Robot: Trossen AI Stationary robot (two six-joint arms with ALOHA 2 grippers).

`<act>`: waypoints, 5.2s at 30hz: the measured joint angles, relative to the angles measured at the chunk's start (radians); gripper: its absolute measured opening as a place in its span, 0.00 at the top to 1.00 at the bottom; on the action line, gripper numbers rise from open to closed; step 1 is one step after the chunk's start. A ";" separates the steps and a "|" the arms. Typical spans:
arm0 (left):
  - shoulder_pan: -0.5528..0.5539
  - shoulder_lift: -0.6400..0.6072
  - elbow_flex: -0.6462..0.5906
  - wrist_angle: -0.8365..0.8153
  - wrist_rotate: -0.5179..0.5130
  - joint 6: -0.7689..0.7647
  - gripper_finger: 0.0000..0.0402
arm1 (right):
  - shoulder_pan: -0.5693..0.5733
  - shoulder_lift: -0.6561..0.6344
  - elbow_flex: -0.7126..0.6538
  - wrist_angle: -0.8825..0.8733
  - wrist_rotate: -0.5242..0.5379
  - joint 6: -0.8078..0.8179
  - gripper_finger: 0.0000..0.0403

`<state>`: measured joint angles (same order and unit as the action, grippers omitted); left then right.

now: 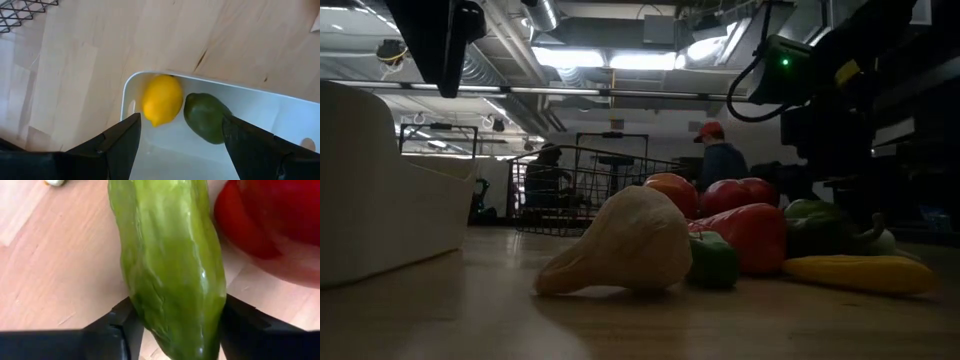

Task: Sort produce into baskets
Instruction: Put the green cucumber into the gold wire basket

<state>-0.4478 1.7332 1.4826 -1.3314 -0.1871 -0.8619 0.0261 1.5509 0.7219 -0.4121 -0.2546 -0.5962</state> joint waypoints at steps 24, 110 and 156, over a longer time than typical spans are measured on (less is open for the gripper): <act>0.000 0.001 0.000 0.035 -0.005 -0.002 0.33 | 0.000 -0.011 0.303 -0.365 0.062 -0.001 0.52; 0.000 0.001 0.000 0.066 -0.185 0.006 0.33 | -0.478 0.589 0.856 0.412 0.195 -0.220 0.52; 0.000 0.001 0.000 0.068 -0.184 -0.019 0.33 | -0.456 0.588 0.856 0.429 0.303 0.038 0.52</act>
<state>-0.4480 1.7340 1.4822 -1.2633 -0.3714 -0.8814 -0.4301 2.1387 1.5780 0.0170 0.0486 -0.5582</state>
